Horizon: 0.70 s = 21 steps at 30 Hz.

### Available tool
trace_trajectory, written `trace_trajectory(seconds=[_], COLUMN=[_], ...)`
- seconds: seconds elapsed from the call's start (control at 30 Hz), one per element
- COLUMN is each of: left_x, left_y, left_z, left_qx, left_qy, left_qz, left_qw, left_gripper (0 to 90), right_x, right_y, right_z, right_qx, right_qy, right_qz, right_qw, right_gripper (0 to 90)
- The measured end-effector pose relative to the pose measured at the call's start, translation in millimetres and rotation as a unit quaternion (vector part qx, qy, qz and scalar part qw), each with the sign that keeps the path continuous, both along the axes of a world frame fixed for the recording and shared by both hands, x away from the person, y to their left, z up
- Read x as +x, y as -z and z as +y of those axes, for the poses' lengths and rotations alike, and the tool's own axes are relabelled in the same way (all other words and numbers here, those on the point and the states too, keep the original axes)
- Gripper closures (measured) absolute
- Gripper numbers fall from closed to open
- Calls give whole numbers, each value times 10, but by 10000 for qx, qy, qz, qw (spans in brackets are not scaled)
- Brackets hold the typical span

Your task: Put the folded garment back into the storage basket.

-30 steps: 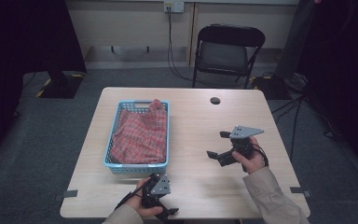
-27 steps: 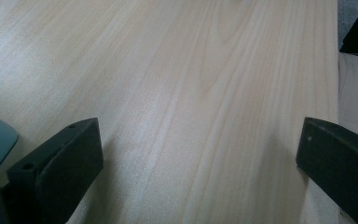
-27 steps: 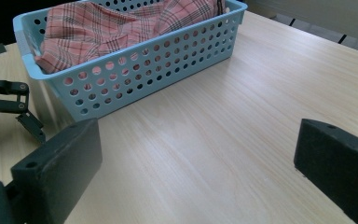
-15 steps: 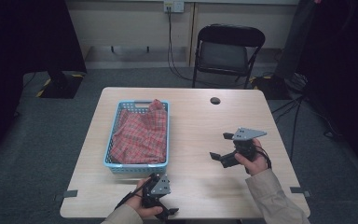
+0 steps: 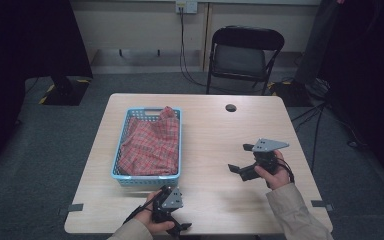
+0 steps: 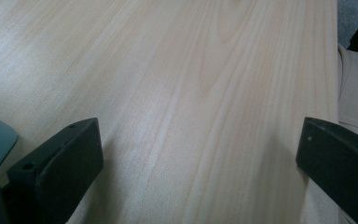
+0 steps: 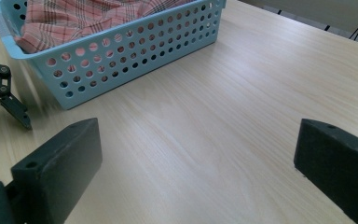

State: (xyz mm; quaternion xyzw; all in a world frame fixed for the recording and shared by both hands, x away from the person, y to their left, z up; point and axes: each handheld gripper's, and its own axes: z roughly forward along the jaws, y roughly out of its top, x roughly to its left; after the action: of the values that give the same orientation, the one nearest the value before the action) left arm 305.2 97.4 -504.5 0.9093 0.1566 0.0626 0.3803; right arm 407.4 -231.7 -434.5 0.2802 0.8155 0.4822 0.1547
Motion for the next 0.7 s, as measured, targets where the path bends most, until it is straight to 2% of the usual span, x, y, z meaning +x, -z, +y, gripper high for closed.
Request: trace_trajectory(seconds=[0.7], left_x=[1], left_y=[0], left_z=[0], left_qx=[0], left_qy=[5], left_qz=[0], left_qw=[10000], left_gripper=[0], right_x=[-22], right_y=[59], right_z=[-144], right_qx=[-35], right_qy=[221], right_qz=[27], right_qw=[9997], right_gripper=[5])
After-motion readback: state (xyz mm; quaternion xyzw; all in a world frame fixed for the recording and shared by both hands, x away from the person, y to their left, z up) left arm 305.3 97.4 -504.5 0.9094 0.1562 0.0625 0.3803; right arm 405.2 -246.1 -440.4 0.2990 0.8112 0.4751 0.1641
